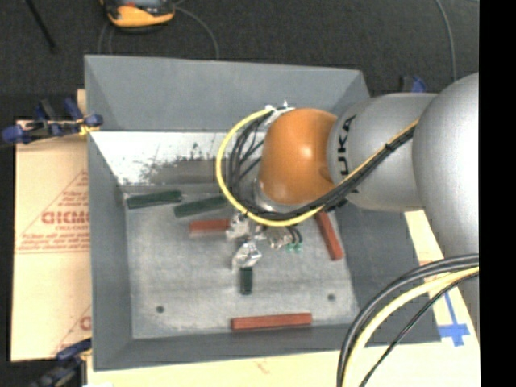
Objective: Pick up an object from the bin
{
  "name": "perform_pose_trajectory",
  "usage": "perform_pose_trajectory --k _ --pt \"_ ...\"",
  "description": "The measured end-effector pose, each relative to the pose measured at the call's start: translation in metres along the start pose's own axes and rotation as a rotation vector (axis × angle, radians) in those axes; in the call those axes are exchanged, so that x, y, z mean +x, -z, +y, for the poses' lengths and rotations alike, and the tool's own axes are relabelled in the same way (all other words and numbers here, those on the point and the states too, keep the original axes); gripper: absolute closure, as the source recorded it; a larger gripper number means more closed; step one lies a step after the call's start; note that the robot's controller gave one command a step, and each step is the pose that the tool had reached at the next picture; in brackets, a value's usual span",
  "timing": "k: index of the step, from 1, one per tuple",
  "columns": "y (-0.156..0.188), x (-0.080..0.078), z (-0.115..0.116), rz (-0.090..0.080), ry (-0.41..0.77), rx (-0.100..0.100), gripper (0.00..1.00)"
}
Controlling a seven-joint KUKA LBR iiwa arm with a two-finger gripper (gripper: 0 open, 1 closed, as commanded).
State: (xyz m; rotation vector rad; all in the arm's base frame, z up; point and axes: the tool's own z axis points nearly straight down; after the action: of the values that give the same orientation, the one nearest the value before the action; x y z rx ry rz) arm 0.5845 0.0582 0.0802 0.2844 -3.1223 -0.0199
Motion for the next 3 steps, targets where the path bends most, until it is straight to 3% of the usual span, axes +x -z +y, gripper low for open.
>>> perform_pose_trajectory --k 1,2,3 --pt "0.035 0.002 -0.003 -0.003 -0.019 0.010 1.00" --pt "0.054 -0.033 -0.017 -0.010 -0.074 0.011 0.00" --pt "0.054 -0.033 -0.017 -0.010 -0.074 0.011 0.00"
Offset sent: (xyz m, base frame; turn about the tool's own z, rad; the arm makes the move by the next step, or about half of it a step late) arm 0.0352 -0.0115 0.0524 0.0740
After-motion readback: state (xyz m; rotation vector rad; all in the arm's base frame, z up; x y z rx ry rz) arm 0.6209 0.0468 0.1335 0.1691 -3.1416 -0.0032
